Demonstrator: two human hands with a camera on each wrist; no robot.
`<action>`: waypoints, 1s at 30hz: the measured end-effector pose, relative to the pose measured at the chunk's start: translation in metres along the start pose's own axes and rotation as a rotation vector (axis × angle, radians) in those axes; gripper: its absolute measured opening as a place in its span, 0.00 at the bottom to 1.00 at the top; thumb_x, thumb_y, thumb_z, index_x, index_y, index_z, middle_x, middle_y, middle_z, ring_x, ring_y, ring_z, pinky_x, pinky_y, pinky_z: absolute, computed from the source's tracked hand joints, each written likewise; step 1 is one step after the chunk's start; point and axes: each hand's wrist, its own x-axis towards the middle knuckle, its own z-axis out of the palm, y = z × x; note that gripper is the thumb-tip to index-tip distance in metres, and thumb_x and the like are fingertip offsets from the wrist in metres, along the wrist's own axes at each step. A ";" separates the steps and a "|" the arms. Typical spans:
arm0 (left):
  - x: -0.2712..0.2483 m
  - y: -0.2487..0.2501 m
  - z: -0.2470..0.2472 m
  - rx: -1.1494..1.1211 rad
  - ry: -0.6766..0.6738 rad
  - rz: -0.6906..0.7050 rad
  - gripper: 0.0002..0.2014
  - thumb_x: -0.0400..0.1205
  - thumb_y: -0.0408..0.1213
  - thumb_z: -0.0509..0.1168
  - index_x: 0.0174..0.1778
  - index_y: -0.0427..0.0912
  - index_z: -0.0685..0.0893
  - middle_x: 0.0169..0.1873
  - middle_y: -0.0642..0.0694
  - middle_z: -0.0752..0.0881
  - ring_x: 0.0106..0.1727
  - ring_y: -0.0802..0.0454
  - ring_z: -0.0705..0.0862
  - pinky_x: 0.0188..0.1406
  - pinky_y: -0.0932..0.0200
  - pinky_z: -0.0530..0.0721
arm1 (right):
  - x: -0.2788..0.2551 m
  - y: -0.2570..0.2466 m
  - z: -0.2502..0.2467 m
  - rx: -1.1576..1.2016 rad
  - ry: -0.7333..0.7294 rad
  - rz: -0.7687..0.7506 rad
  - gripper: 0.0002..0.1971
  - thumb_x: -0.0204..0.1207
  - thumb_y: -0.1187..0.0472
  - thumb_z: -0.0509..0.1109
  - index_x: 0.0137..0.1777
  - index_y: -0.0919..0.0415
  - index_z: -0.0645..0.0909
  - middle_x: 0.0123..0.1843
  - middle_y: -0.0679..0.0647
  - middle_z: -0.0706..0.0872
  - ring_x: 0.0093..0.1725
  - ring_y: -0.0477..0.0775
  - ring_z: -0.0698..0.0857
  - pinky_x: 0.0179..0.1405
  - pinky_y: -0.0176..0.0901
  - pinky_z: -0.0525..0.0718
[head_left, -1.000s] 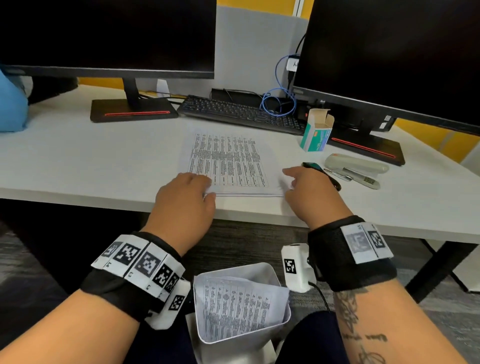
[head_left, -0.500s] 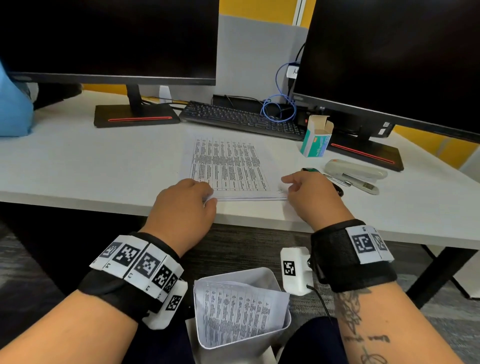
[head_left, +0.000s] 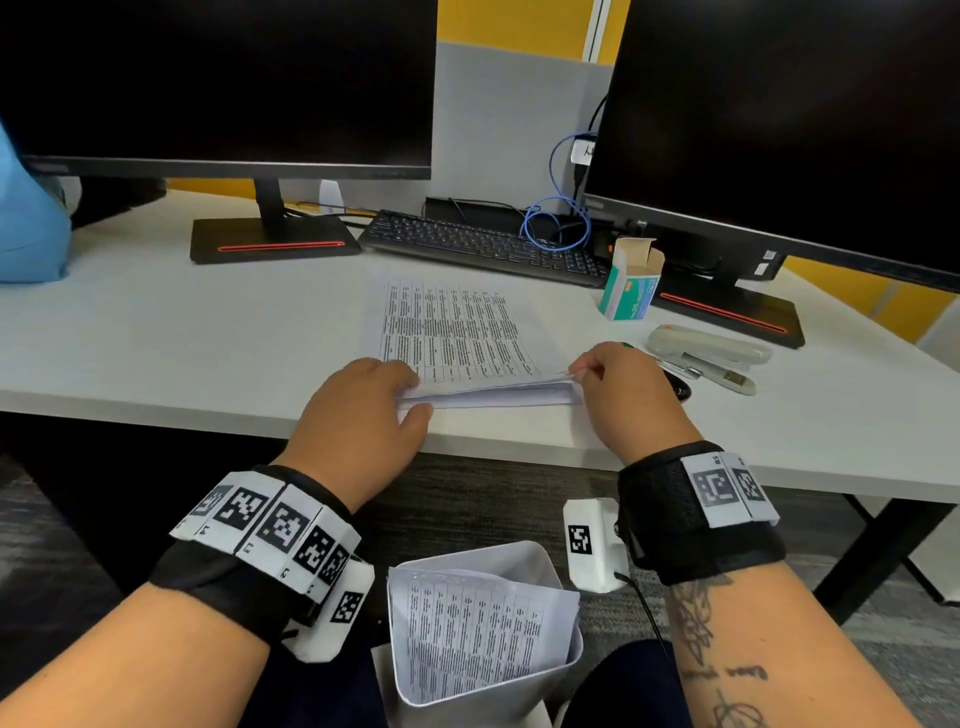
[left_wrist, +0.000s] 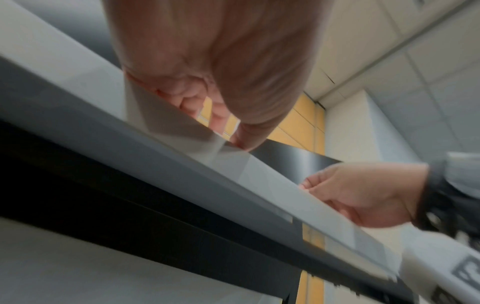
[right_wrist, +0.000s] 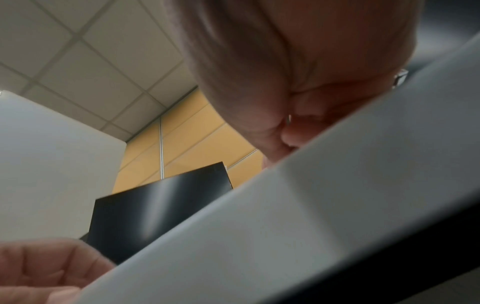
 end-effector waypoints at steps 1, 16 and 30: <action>0.000 -0.001 -0.002 -0.052 0.046 -0.020 0.21 0.81 0.51 0.66 0.68 0.47 0.80 0.61 0.45 0.80 0.64 0.46 0.78 0.60 0.56 0.73 | -0.001 -0.001 -0.001 0.028 0.030 -0.009 0.10 0.84 0.65 0.61 0.52 0.58 0.84 0.55 0.58 0.86 0.48 0.52 0.80 0.44 0.38 0.71; 0.011 0.010 -0.034 -1.506 -0.094 -0.681 0.36 0.81 0.16 0.59 0.82 0.47 0.60 0.68 0.38 0.81 0.62 0.37 0.85 0.58 0.41 0.85 | -0.044 0.004 -0.053 0.684 -0.271 0.116 0.02 0.80 0.65 0.69 0.48 0.60 0.83 0.46 0.53 0.86 0.48 0.50 0.89 0.49 0.44 0.89; 0.003 0.006 -0.031 -1.435 -0.347 -0.392 0.22 0.81 0.27 0.66 0.71 0.44 0.77 0.59 0.37 0.89 0.57 0.39 0.89 0.51 0.42 0.90 | -0.041 0.016 -0.046 0.681 -0.328 0.210 0.23 0.71 0.83 0.69 0.63 0.64 0.81 0.52 0.61 0.92 0.52 0.64 0.91 0.60 0.67 0.85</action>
